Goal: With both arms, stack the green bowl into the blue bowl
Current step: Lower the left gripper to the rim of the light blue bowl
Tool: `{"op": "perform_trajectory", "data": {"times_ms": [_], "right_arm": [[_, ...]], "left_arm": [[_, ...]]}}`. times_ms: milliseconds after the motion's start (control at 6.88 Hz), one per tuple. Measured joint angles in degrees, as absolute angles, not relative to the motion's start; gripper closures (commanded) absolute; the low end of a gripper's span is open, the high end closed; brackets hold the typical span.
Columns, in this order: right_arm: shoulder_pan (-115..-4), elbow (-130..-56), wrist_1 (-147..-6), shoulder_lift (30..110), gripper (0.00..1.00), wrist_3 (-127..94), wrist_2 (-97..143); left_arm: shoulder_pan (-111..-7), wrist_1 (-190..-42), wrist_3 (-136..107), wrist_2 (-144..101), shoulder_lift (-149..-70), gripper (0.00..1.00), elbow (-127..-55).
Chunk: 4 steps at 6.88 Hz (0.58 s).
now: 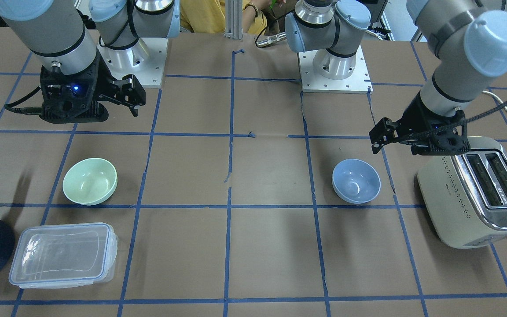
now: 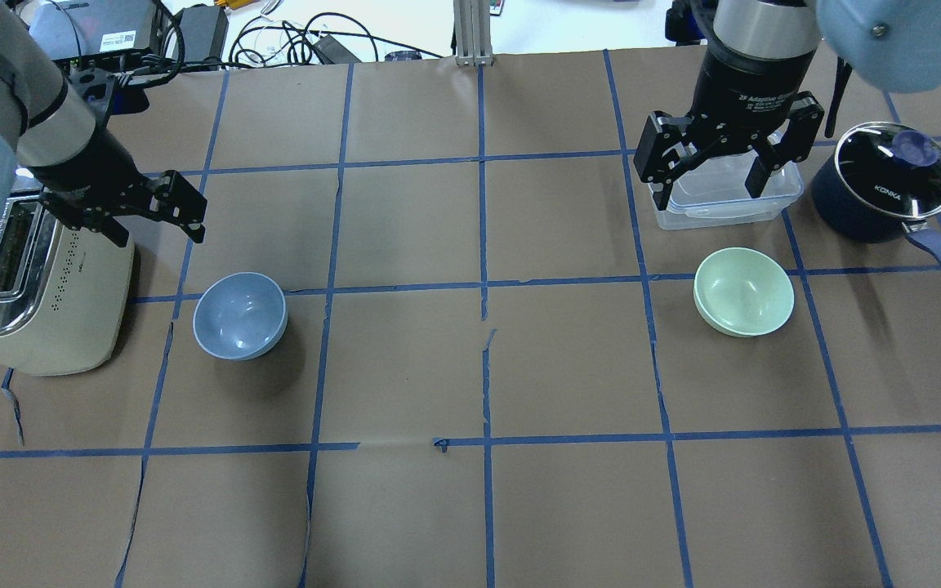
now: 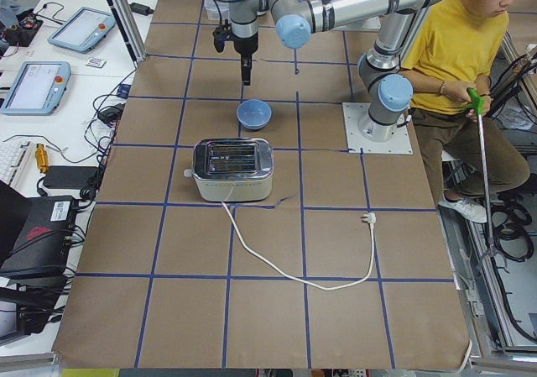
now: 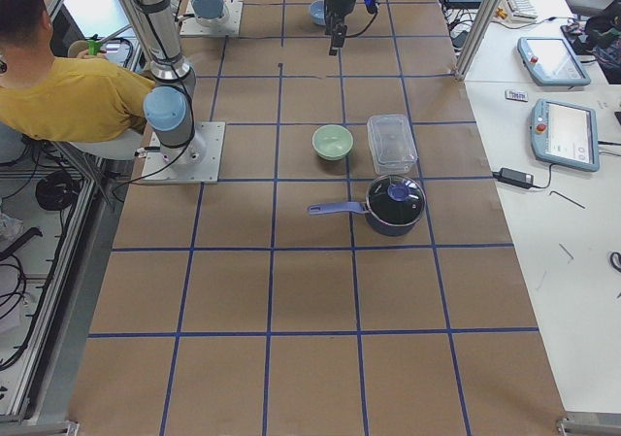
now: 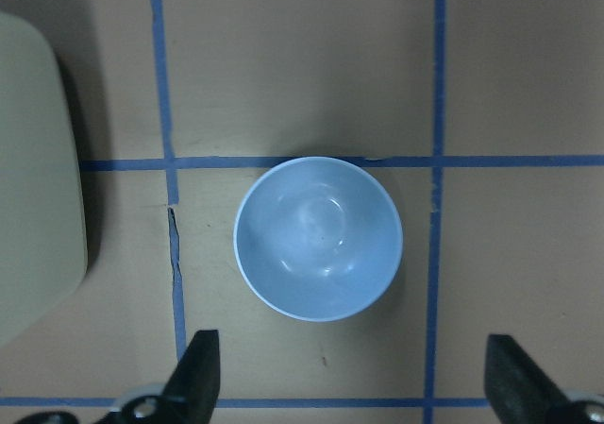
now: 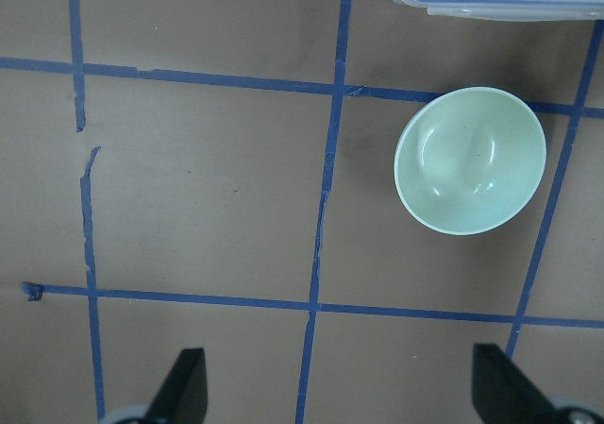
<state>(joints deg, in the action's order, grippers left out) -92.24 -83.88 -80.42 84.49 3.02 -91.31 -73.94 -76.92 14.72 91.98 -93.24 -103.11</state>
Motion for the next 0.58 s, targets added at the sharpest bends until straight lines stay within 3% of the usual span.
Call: {"op": "perform_trajectory", "data": {"times_ms": [436, 581], "right_arm": [[-92.51, -84.01, -80.44, 84.39, 0.0, 2.99, -91.34], [-92.54, -84.02, -80.48, 84.38, 0.0, 2.99, -91.33]], "left_arm": [[-69.54, -61.42, 18.62, 91.28, -99.35, 0.02, -112.39], [-69.29, -59.26, 18.95, 91.12, -101.93, 0.25, -113.3]]}}
